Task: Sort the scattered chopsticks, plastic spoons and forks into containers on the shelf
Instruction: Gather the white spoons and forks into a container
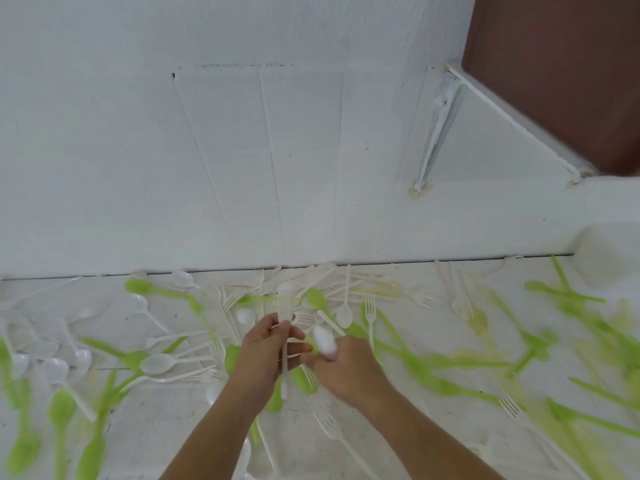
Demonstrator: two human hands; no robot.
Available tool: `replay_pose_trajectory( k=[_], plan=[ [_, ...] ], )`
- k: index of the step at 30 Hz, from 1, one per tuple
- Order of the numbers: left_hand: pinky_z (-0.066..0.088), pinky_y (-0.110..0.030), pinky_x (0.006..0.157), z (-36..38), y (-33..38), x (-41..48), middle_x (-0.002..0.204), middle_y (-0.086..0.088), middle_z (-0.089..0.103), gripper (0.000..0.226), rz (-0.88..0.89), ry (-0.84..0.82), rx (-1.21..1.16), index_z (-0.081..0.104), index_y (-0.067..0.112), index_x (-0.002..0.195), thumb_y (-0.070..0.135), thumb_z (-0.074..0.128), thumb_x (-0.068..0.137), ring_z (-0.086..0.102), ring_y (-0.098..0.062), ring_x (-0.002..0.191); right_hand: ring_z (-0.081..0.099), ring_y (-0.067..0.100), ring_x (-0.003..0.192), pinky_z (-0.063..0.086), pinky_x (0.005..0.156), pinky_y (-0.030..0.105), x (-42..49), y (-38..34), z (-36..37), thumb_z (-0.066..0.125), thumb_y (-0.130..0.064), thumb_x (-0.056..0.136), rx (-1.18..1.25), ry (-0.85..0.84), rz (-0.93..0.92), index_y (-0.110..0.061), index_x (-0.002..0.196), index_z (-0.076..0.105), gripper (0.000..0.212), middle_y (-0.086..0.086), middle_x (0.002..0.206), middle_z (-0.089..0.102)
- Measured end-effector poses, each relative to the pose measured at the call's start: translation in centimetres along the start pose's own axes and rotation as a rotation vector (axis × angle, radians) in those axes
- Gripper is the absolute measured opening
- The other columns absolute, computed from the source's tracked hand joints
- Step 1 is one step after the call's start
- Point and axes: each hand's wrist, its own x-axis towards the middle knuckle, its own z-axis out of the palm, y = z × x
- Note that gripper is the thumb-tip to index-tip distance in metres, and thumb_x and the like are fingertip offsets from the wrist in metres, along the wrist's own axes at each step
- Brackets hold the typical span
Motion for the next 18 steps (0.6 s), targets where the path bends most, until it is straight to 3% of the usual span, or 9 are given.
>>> replay_pose_trajectory(
  k=[3, 5, 8, 10, 14, 16, 18],
  plan=[
    [0.040, -0.026, 0.047, -1.6, 0.1, 2.0, 0.075, -0.007, 0.050, 0.012, -0.043, 0.053, 0.116, 0.059, 0.012, 0.103, 0.011, 0.049, 0.108, 0.043, -0.018, 0.048, 0.060, 0.021, 0.064, 0.045, 0.056, 0.027, 2.8, 2.3, -3.2, 0.069, -0.029, 0.088, -0.115, 0.289, 0.134, -0.016, 0.076, 0.058, 0.021, -0.004, 0.067, 0.057],
    [0.030, -0.024, 0.047, -2.2, 0.3, 2.9, 0.073, -0.004, 0.047, 0.006, -0.033, 0.041, 0.277, 0.060, 0.013, 0.102, 0.010, 0.055, 0.104, 0.035, -0.014, 0.046, 0.061, 0.026, 0.072, 0.047, 0.064, 0.031, 4.3, 3.6, -4.6, 0.066, -0.030, 0.087, -0.246, 0.341, 0.193, -0.016, 0.078, 0.060, 0.018, -0.002, 0.071, 0.058],
    [0.041, -0.026, 0.051, -2.4, 0.6, 3.8, 0.072, 0.003, 0.066, 0.006, 0.141, 0.032, 0.741, 0.069, 0.022, 0.093, 0.017, 0.067, 0.094, 0.049, -0.013, 0.050, 0.066, 0.027, 0.078, 0.050, 0.065, 0.031, 5.1, 4.7, -4.4, 0.065, -0.038, 0.085, -0.366, 0.312, 0.208, -0.019, 0.084, 0.065, 0.019, -0.002, 0.076, 0.062],
    [0.046, -0.025, 0.056, -2.2, 0.8, 4.1, 0.066, 0.005, 0.067, 0.009, 0.259, 0.012, 0.972, 0.069, 0.021, 0.080, 0.021, 0.069, 0.090, 0.054, -0.009, 0.053, 0.068, 0.026, 0.082, 0.049, 0.066, 0.030, 5.2, 5.1, -3.9, 0.065, -0.040, 0.088, -0.430, 0.281, 0.194, -0.019, 0.095, 0.068, 0.023, -0.002, 0.081, 0.063],
    [0.048, -0.024, 0.054, -1.3, 0.6, 4.8, 0.066, 0.005, 0.068, 0.012, 0.274, -0.092, 1.072, 0.075, 0.019, 0.075, 0.022, 0.076, 0.087, 0.055, -0.003, 0.051, 0.066, 0.025, 0.078, 0.047, 0.065, 0.029, 5.4, 5.6, -3.7, 0.066, -0.032, 0.088, -0.387, 0.260, 0.226, -0.016, 0.095, 0.068, 0.017, -0.006, 0.074, 0.057],
    [0.052, -0.020, 0.061, -1.3, 0.4, 5.2, 0.082, 0.010, 0.073, 0.007, 0.257, -0.075, 1.074, 0.080, 0.025, 0.079, 0.022, 0.079, 0.086, 0.065, -0.002, 0.067, 0.060, 0.023, 0.069, 0.046, 0.063, 0.029, 5.4, 5.7, -4.1, 0.067, -0.028, 0.087, -0.340, 0.292, 0.235, -0.017, 0.083, 0.066, 0.012, -0.004, 0.070, 0.058],
    [0.055, -0.024, 0.071, -1.7, 0.2, 5.6, 0.092, 0.013, 0.071, 0.016, 0.262, -0.055, 1.095, 0.080, 0.032, 0.078, 0.018, 0.079, 0.086, 0.067, -0.005, 0.082, 0.059, 0.021, 0.064, 0.044, 0.061, 0.028, 5.4, 6.1, -4.9, 0.073, -0.030, 0.085, -0.293, 0.330, 0.233, -0.018, 0.073, 0.064, 0.019, -0.003, 0.067, 0.061]
  ],
)
